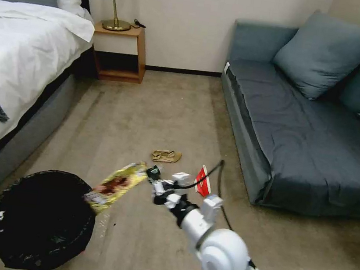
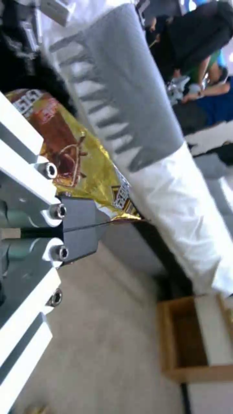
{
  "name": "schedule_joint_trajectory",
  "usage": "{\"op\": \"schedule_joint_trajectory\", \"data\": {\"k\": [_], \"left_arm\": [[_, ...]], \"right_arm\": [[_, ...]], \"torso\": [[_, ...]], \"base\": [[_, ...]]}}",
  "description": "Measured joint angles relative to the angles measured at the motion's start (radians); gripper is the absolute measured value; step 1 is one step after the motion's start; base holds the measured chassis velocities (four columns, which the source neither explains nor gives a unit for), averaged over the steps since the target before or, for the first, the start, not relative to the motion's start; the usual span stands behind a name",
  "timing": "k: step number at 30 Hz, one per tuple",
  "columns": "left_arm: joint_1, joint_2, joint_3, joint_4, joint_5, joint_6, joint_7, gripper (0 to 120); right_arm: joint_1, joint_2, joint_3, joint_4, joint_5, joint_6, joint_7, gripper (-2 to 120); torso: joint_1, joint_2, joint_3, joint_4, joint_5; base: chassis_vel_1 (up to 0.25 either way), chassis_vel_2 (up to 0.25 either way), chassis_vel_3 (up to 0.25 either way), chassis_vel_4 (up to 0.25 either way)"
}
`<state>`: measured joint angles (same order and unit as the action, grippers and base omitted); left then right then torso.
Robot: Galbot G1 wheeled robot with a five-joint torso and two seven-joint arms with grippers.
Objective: Pick up the trash bin, then pick up the garbage on the floor and place it into the trash bin.
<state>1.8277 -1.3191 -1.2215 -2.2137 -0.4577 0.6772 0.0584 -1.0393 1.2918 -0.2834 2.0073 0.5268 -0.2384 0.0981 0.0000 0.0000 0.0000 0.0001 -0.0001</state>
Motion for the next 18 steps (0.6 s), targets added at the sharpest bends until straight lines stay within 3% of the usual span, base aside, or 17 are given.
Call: {"op": "schedule_joint_trajectory", "data": {"k": [7,14,16,18], "left_arm": [[0.003,0.000,-0.010,-0.001,-0.006,0.002,0.000,4],[-0.001,0.000,-0.005,-0.001,-0.012,0.004,0.000,4],[-0.005,0.000,0.002,-0.001,-0.015,0.005,0.000,4],[-0.005,0.000,0.004,-0.001,-0.016,0.005,-0.001,4]], "right_arm": [[0.063,0.110,-0.111,-0.107,-0.071,0.047,0.069,0],[0.039,0.117,-0.133,-0.118,-0.126,0.050,0.049,1],[-0.001,0.117,-0.122,-0.100,-0.142,0.048,0.023,14],[-0.017,0.117,-0.121,-0.094,-0.147,0.047,0.019,17]], "torso": [[0.000,0.000,0.000,0.0001,-0.0002],[0.000,0.000,0.000,-0.0001,-0.0002],[0.000,0.000,0.000,-0.0002,0.0000],[0.000,0.000,0.000,-0.0003,0.0000]], "base": [[0.000,0.000,0.000,0.000],[0.000,0.000,0.000,0.000],[0.000,0.000,0.000,0.000],[0.000,0.000,0.000,0.000]]}}
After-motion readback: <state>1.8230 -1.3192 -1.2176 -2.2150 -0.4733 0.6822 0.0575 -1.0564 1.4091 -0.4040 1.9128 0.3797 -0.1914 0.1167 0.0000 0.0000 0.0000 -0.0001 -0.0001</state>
